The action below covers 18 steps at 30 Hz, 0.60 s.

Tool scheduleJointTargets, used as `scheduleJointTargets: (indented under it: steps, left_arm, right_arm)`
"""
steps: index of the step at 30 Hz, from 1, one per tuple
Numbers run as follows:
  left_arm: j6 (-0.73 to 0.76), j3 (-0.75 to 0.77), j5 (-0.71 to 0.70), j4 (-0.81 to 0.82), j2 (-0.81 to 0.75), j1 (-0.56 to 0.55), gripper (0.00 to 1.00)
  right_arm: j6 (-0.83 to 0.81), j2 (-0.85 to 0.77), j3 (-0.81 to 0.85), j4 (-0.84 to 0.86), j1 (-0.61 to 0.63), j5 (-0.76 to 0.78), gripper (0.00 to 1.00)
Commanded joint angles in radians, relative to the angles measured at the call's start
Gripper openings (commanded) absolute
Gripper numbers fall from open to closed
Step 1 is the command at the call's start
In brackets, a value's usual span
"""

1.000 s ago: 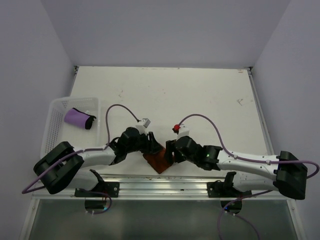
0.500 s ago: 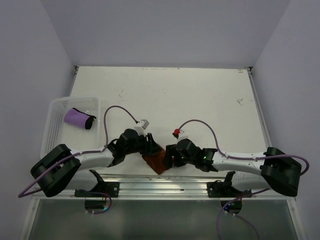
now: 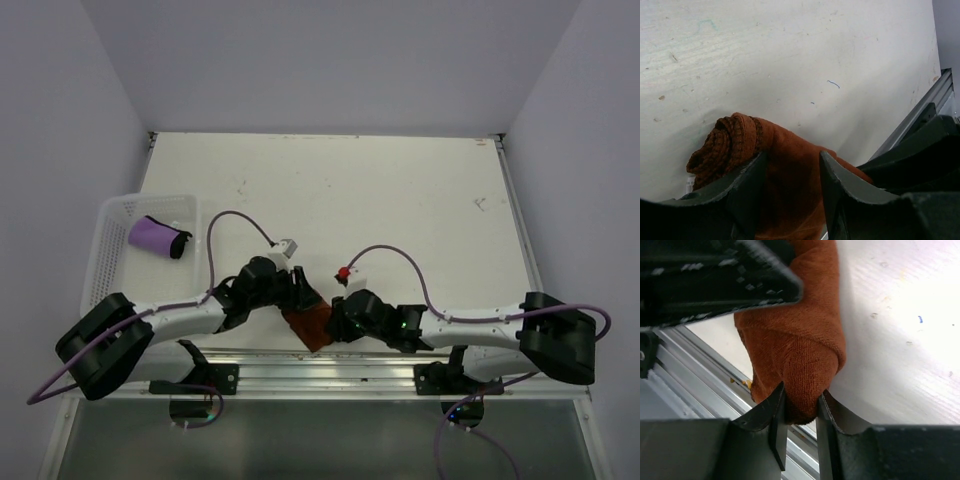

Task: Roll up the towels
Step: Roll the towel

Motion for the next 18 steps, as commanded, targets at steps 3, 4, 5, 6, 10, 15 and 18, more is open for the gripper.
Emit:
scheduleJointTargets:
  steps: [3, 4, 5, 6, 10, 15, 18]
  left_arm:
    - [0.014, 0.102, -0.088, -0.282, -0.010, 0.064, 0.52]
    - [0.016, 0.121, -0.083, -0.309, -0.010, 0.082, 0.52]
    - [0.028, 0.142, -0.082, -0.342, -0.007, 0.104, 0.52]
    - [0.037, 0.194, -0.088, -0.423, -0.005, 0.139, 0.52]
    - [0.091, 0.358, -0.131, -0.608, -0.005, 0.184, 0.52]
    - [0.128, 0.564, -0.175, -0.841, 0.004, 0.208, 0.53]
    - [0.131, 0.609, -0.168, -0.913, -0.005, 0.217, 0.54]
  right_arm:
    - [-0.047, 0.073, 0.081, -0.130, 0.159, 0.299, 0.21]
    - [-0.044, 0.084, 0.087, -0.141, 0.179, 0.347, 0.20]
    - [-0.038, 0.099, 0.106, -0.158, 0.209, 0.390, 0.19]
    - [-0.032, 0.125, 0.115, -0.181, 0.216, 0.426, 0.18]
    - [-0.022, 0.185, 0.190, -0.242, 0.262, 0.583, 0.14]
    - [-0.022, 0.271, 0.351, -0.395, 0.309, 0.731, 0.12]
    - [-0.028, 0.341, 0.416, -0.457, 0.317, 0.791, 0.10]
